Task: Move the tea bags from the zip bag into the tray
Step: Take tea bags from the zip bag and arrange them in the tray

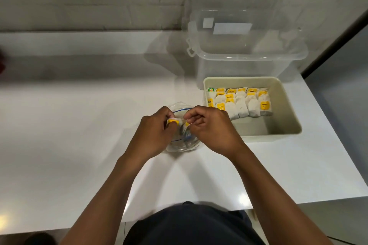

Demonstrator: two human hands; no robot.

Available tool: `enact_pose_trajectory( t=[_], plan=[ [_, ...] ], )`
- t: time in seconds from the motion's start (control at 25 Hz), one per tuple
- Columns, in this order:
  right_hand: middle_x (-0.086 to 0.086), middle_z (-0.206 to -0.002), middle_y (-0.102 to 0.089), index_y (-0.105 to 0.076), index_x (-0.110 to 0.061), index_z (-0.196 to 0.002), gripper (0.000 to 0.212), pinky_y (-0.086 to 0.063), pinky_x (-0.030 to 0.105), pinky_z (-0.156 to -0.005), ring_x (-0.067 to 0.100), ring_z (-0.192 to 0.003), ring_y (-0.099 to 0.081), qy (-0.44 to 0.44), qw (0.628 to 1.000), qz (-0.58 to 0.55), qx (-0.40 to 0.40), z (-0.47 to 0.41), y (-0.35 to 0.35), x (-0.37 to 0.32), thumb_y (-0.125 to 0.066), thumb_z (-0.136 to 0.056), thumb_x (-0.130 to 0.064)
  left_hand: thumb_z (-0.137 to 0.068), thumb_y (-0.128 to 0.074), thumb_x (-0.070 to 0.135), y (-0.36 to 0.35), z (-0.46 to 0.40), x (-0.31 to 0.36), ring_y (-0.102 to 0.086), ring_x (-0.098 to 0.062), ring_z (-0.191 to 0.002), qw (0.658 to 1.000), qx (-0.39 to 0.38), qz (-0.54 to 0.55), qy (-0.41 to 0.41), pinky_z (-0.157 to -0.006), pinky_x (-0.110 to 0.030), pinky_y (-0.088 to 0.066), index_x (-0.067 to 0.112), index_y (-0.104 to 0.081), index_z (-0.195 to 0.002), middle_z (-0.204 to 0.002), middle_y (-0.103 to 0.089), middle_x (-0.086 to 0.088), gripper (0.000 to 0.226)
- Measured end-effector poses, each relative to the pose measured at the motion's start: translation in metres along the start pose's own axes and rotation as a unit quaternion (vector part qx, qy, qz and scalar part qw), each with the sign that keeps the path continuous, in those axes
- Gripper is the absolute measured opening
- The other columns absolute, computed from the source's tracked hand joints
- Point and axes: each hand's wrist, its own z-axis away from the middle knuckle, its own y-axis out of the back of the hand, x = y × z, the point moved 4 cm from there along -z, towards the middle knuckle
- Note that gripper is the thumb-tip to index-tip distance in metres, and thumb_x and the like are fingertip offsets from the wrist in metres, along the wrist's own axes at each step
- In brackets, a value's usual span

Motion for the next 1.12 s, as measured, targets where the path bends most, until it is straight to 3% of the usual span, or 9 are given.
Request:
enact_pose_trajectory(
  t=[0.2,0.36,0.48,0.56,0.68,0.92,1.12],
  plan=[
    [-0.009,-0.076,-0.07,-0.075,-0.016,-0.092,0.015,-0.058,0.028,-0.076,0.01,-0.07,-0.07,-0.022,0.999,-0.018,0.026,-0.005,0.002,0.007,-0.066,-0.086,-0.005,-0.096,-0.053,0.021,0.004,-0.004,0.0,-0.057,-0.004,-0.055,1.0,-0.008,0.021,-0.022,-0.057,-0.02,-0.044,0.033,-0.058,-0.102,-0.061,-0.06,0.016,0.014],
    [-0.01,-0.076,-0.069,-0.076,-0.015,-0.093,0.019,-0.056,0.025,-0.076,0.008,-0.07,-0.067,-0.007,0.999,0.045,0.029,-0.006,0.003,0.007,-0.063,-0.085,-0.003,-0.093,-0.065,0.025,0.0,-0.004,-0.003,-0.067,-0.009,-0.065,0.999,-0.01,0.04,-0.013,-0.064,-0.031,-0.053,0.03,-0.047,-0.101,-0.079,-0.07,0.01,0.02],
    [-0.002,-0.087,-0.075,-0.077,-0.014,-0.098,0.028,-0.054,0.027,-0.08,0.014,-0.079,-0.068,0.032,0.993,0.117,-0.015,-0.003,-0.001,0.003,-0.056,-0.086,0.001,-0.09,-0.069,0.027,0.001,-0.005,-0.007,-0.064,-0.004,-0.067,1.0,0.022,0.001,-0.006,-0.062,-0.025,-0.051,0.029,-0.05,-0.091,-0.077,-0.067,0.012,0.02],
    [0.004,-0.099,-0.074,-0.074,-0.018,-0.109,0.036,-0.052,0.029,-0.082,0.024,-0.091,-0.067,0.052,0.971,0.222,-0.074,-0.005,-0.011,0.003,-0.053,-0.086,0.002,-0.089,-0.07,0.027,0.002,-0.005,-0.006,-0.064,-0.002,-0.07,0.999,0.028,-0.038,-0.016,-0.065,-0.022,-0.05,0.03,-0.056,-0.086,-0.075,-0.066,0.016,0.014],
    [0.01,-0.111,-0.068,-0.066,-0.017,-0.118,0.038,-0.048,0.033,-0.082,0.03,-0.103,-0.062,0.022,0.943,0.311,-0.114,-0.012,-0.027,0.004,-0.055,-0.086,0.0,-0.087,-0.071,0.025,0.001,-0.005,-0.005,-0.068,-0.014,-0.077,0.995,0.038,-0.078,-0.045,-0.074,-0.031,-0.054,0.028,-0.068,-0.09,-0.082,-0.072,0.01,0.004],
    [0.011,-0.111,-0.062,-0.062,-0.013,-0.114,0.028,-0.042,0.032,-0.072,0.032,-0.102,-0.062,-0.018,0.935,0.34,-0.098,-0.025,-0.038,0.005,-0.06,-0.087,-0.005,-0.087,-0.071,0.022,0.004,-0.006,-0.008,-0.068,-0.019,-0.078,0.993,0.053,-0.085,-0.061,-0.076,-0.035,-0.053,0.026,-0.077,-0.098,-0.087,-0.074,0.005,0.014],
    [0.007,-0.106,-0.067,-0.064,-0.018,-0.112,0.021,-0.046,0.031,-0.077,0.027,-0.101,-0.061,-0.01,0.95,0.3,-0.089,-0.028,-0.032,0.004,-0.063,-0.091,-0.015,-0.091,-0.066,0.025,0.007,-0.007,-0.011,-0.067,-0.016,-0.079,0.993,0.035,-0.096,-0.063,-0.077,-0.034,-0.053,0.029,-0.076,-0.098,-0.089,-0.072,0.007,0.013]
  ],
)
